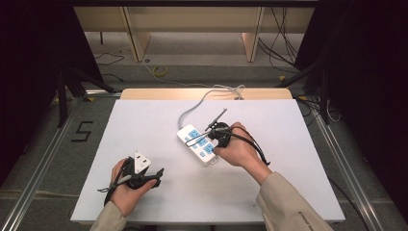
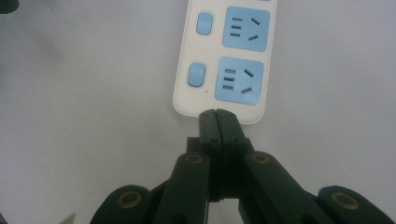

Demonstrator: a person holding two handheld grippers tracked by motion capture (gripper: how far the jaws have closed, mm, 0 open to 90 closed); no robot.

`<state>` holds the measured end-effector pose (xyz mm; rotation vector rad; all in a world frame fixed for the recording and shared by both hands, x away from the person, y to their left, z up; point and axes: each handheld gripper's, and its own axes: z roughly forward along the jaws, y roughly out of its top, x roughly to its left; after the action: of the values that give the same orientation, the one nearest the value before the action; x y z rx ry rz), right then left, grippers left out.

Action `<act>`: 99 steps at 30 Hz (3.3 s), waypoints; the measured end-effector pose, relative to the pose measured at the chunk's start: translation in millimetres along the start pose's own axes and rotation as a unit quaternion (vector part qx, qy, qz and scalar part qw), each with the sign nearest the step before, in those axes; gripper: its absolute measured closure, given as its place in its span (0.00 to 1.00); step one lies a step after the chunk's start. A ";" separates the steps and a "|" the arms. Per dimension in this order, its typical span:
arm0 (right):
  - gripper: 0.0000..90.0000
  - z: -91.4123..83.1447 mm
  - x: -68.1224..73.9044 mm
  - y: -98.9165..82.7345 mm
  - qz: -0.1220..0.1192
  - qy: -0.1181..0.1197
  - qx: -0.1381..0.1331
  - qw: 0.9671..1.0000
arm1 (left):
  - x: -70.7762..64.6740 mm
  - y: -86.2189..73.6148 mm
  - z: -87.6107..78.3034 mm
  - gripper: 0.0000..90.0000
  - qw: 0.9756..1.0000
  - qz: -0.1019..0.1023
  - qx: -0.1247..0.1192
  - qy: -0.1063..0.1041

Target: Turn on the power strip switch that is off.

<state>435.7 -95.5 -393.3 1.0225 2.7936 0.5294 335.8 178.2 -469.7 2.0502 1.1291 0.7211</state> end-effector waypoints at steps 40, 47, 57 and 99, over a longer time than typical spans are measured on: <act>1.00 18.7 4.8 30.2 -0.002 0.005 0.011 1.000 | -0.9 0.0 0.6 0.30 1.000 0.001 0.002 -0.003; 1.00 23.3 3.3 32.5 -0.001 0.004 0.017 1.000 | -1.1 0.3 0.6 0.30 1.000 0.002 0.002 -0.003; 1.00 28.6 3.5 36.2 0.000 0.006 0.017 1.000 | -1.5 0.5 1.0 0.30 1.000 0.000 0.000 -0.003; 1.00 53.8 4.8 42.1 0.000 0.014 0.042 0.999 | -0.7 0.5 1.1 0.30 1.000 0.000 0.001 -0.005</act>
<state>469.7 -47.3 -428.1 1.0400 2.8615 0.4335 336.5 177.0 -470.2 2.0521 1.1253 0.7103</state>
